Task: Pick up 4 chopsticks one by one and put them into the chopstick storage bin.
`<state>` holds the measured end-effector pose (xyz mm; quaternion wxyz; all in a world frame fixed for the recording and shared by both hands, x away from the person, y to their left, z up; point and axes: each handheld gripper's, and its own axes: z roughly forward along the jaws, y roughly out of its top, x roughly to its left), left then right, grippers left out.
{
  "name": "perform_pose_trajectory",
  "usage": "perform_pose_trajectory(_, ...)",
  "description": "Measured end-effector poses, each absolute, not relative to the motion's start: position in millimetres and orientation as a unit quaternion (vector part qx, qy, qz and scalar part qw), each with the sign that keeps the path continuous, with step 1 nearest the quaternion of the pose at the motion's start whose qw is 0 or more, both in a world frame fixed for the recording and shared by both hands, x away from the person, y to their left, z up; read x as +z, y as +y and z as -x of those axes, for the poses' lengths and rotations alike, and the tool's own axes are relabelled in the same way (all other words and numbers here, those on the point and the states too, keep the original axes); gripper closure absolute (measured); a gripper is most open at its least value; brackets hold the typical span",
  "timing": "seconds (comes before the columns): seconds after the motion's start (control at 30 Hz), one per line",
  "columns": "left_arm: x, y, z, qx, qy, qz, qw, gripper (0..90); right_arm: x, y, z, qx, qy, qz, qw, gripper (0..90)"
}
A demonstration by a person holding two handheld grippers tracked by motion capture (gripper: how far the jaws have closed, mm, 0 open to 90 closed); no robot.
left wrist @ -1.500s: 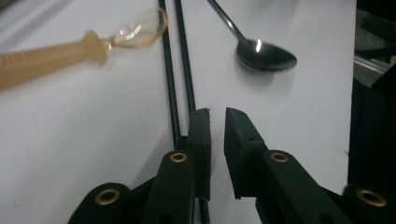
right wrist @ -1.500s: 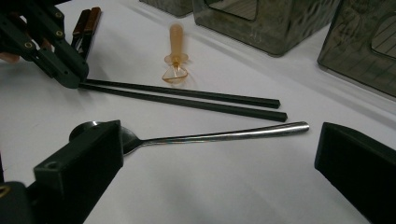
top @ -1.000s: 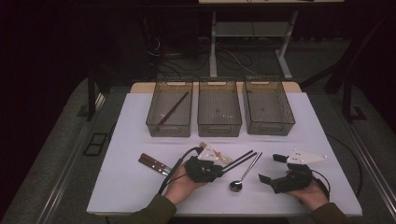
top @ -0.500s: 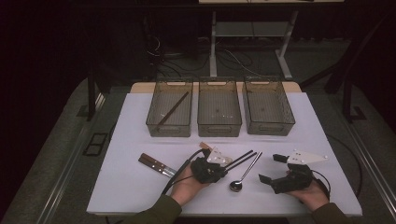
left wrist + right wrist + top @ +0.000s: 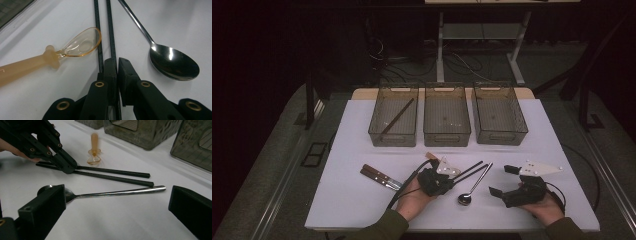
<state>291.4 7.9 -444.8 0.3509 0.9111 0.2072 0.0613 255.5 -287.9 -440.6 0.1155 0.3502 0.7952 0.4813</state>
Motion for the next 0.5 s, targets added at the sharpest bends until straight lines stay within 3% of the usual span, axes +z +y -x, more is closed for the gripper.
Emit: perform_pose_trajectory(0.5, -441.5, 8.4, -290.9, 0.059, 0.224, -0.906, 0.354, 85.8, -440.2, -288.0, -255.2, 0.481, 0.796, -0.349, 0.115, 1.2)
